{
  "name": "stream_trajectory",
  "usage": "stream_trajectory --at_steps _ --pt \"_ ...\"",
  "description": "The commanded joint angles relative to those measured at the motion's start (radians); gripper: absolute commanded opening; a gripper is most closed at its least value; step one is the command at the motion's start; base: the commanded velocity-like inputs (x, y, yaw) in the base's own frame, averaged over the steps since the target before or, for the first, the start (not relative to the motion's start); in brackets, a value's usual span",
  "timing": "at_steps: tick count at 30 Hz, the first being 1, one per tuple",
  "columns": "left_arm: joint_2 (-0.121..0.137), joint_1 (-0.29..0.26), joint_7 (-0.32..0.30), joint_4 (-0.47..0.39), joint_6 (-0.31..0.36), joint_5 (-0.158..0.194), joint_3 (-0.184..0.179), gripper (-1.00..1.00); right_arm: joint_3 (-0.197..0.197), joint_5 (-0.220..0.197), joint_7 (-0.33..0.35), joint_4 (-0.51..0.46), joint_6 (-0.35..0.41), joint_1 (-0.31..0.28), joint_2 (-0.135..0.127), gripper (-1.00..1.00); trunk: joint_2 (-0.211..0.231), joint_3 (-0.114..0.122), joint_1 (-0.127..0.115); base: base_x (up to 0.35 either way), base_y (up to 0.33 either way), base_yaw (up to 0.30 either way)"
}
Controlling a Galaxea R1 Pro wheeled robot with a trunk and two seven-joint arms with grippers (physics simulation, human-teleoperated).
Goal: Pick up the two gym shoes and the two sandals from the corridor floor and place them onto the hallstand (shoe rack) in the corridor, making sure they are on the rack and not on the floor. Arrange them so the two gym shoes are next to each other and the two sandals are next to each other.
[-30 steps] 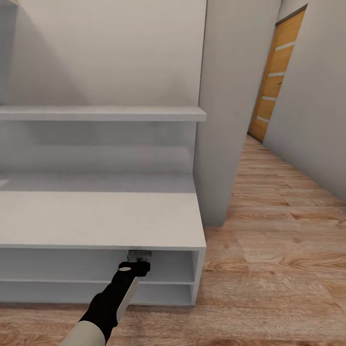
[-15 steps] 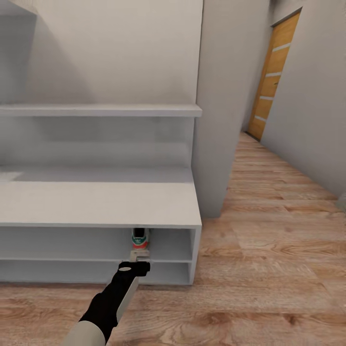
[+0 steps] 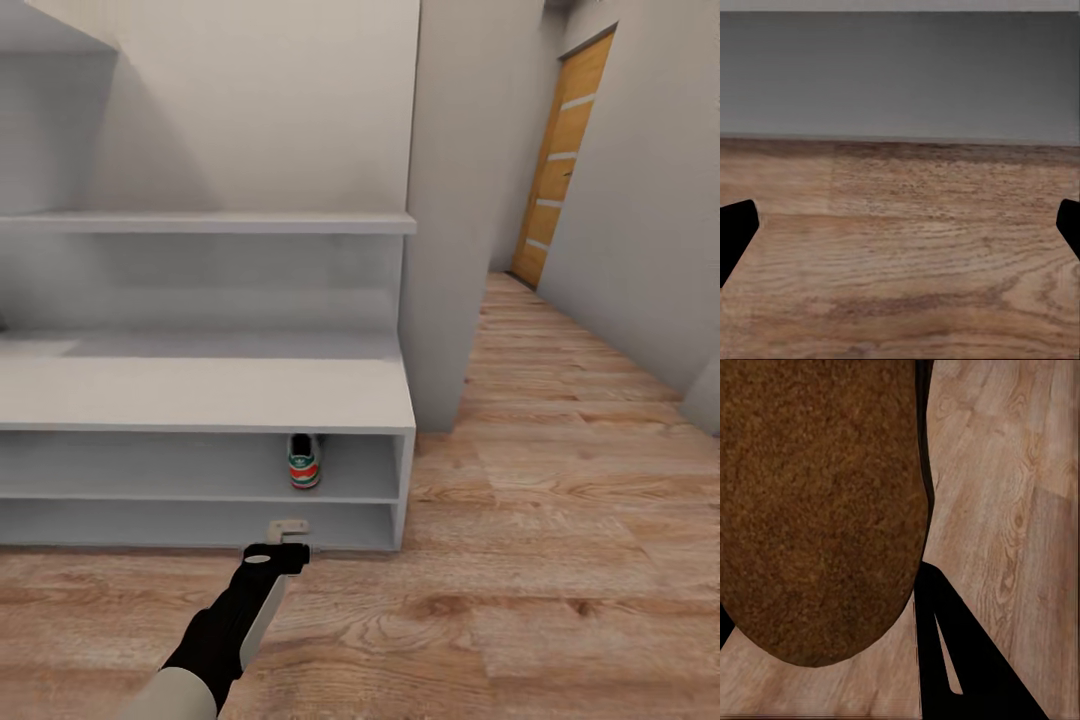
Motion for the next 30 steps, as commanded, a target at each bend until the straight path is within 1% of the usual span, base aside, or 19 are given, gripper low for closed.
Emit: stream_trajectory --at_steps 1,2,4,5,7,8,9,10,14,19,30 --pt "0.006 0.0 0.009 -0.002 0.003 0.011 -0.003 1.0 0.0 0.003 0.001 -0.001 0.007 -0.001 0.0 -1.0 0.0 -0.001 -0.001 -0.253 0.102 0.0" --pt "0.026 0.0 0.007 -0.004 0.002 0.011 -0.003 1.0 0.002 0.003 0.0 -0.002 0.009 -0.001 0.0 -1.0 0.0 -0.001 -0.001 -0.228 0.109 0.0" --pt "0.032 0.0 0.007 -0.007 0.002 0.01 -0.003 1.0 0.002 0.003 0.0 -0.002 0.009 -0.001 0.0 -1.0 0.0 -0.001 -0.001 -0.235 0.11 0.0" --pt "0.052 0.0 0.006 -0.017 0.002 0.01 -0.004 1.0 0.003 0.003 0.0 -0.002 0.009 -0.001 0.0 -1.0 0.0 -0.001 -0.001 -0.238 0.11 0.0" --pt "0.079 0.0 0.005 -0.022 0.001 0.011 -0.005 1.0 0.003 0.003 0.001 -0.002 0.009 -0.001 0.0 -1.0 0.0 -0.001 -0.001 -0.22 0.109 0.0" --pt "0.09 0.0 0.004 -0.024 0.001 0.012 -0.005 1.0 0.003 0.003 0.001 -0.002 0.009 -0.001 0.0 -1.0 0.0 -0.001 -0.001 -0.21 0.101 0.0" --pt "0.093 0.0 0.003 -0.024 0.001 0.013 -0.005 1.0 0.003 0.003 0.001 -0.002 0.009 -0.001 0.0 -1.0 0.0 -0.001 -0.001 -0.208 0.098 0.0" --pt "0.106 0.0 0.001 -0.023 0.0 0.015 -0.007 1.0 0.003 0.002 0.001 -0.002 0.009 -0.001 0.0 -1.0 0.0 -0.001 -0.001 -0.24 0.127 0.0" --pt "0.109 0.0 0.002 -0.022 0.0 0.015 -0.007 1.0 0.003 0.002 0.001 -0.001 0.009 -0.001 0.0 -1.0 0.0 -0.001 -0.001 -0.262 0.166 0.0" --pt "0.11 0.0 0.002 -0.022 0.001 0.016 -0.006 1.0 0.018 0.002 0.001 0.0 0.009 -0.001 0.0 -1.0 0.0 -0.001 -0.001 -0.214 0.236 0.0" --pt "0.11 0.0 0.003 -0.021 0.003 0.017 -0.005 1.0 0.023 0.003 0.001 -0.002 0.009 -0.001 0.0 -1.0 0.0 -0.001 -0.001 -0.017 0.306 0.0"
